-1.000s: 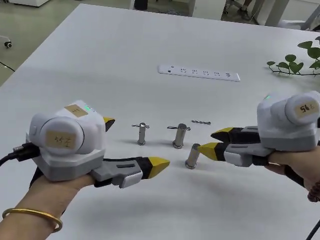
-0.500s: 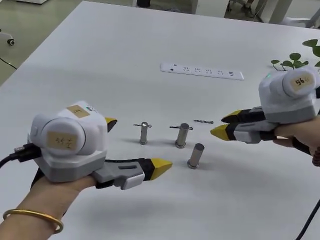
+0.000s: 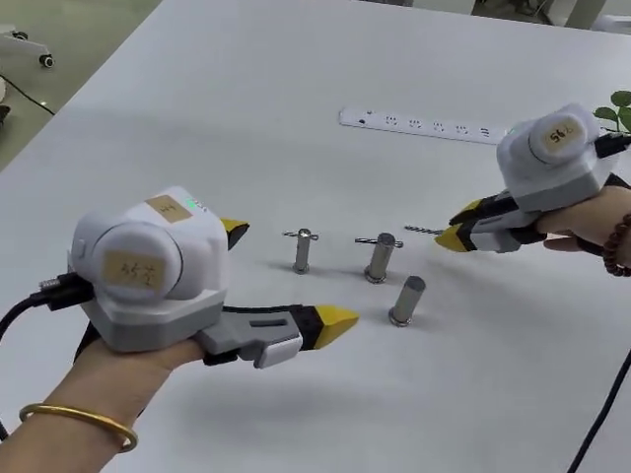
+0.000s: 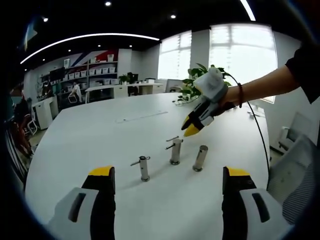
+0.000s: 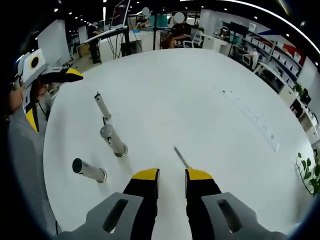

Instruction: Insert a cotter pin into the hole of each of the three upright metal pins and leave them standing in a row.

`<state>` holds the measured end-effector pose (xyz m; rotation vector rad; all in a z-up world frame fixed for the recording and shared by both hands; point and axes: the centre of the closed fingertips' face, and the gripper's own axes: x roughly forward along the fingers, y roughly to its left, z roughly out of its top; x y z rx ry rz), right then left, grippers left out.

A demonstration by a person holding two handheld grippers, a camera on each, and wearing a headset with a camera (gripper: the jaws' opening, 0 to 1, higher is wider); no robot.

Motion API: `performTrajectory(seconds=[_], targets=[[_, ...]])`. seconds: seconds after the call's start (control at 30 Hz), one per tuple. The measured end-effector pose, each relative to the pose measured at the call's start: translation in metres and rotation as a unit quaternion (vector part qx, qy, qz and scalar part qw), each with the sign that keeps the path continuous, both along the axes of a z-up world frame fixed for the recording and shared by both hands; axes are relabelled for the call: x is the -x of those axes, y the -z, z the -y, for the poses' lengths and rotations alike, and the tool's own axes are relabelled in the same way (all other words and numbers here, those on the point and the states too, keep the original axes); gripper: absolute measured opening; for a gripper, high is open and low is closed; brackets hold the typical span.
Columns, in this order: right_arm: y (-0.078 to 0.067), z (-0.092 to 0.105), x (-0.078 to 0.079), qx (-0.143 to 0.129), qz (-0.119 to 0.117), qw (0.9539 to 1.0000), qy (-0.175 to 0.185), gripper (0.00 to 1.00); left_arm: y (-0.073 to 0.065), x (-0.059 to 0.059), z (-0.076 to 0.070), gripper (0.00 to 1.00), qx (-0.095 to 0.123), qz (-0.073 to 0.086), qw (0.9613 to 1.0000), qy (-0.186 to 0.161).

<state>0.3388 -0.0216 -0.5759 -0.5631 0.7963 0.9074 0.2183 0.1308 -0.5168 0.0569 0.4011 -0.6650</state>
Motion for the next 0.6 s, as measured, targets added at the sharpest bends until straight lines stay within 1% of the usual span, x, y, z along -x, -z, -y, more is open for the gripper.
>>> performTrajectory(seconds=[0.17, 0.27, 0.37, 0.43, 0.5, 0.53, 0.6], targets=[[0.008, 0.000, -0.011, 0.014, -0.006, 0.9999, -0.007, 0.14, 0.000, 0.000, 0.000, 0.87, -0.002, 0.001, 1.0000, -0.002], [0.016, 0.004, -0.018, 0.028, -0.010, 0.9995, -0.009, 0.13, 0.000, 0.000, 0.000, 0.86, -0.001, 0.000, 1.0000, -0.003], [0.018, 0.005, -0.022, 0.029, -0.013, 0.9995, -0.008, 0.12, 0.001, 0.000, 0.000, 0.86, -0.001, -0.001, 1.0000, -0.003], [0.021, 0.003, -0.024, 0.024, -0.022, 0.9994, -0.005, 0.12, 0.002, 0.000, 0.000, 0.86, -0.001, -0.003, 1.0000, -0.002], [0.027, 0.005, -0.029, 0.030, -0.027, 0.9992, -0.005, 0.11, 0.002, 0.000, 0.000, 0.85, -0.001, -0.002, 1.0000, -0.002], [0.028, 0.005, -0.029, 0.034, -0.027, 0.9990, -0.008, 0.10, 0.002, 0.000, 0.000, 0.85, 0.000, -0.003, 1.0000, -0.003], [0.029, 0.006, -0.031, 0.035, -0.033, 0.9988, -0.006, 0.09, 0.003, 0.000, -0.001, 0.85, -0.001, -0.003, 1.0000, -0.004]])
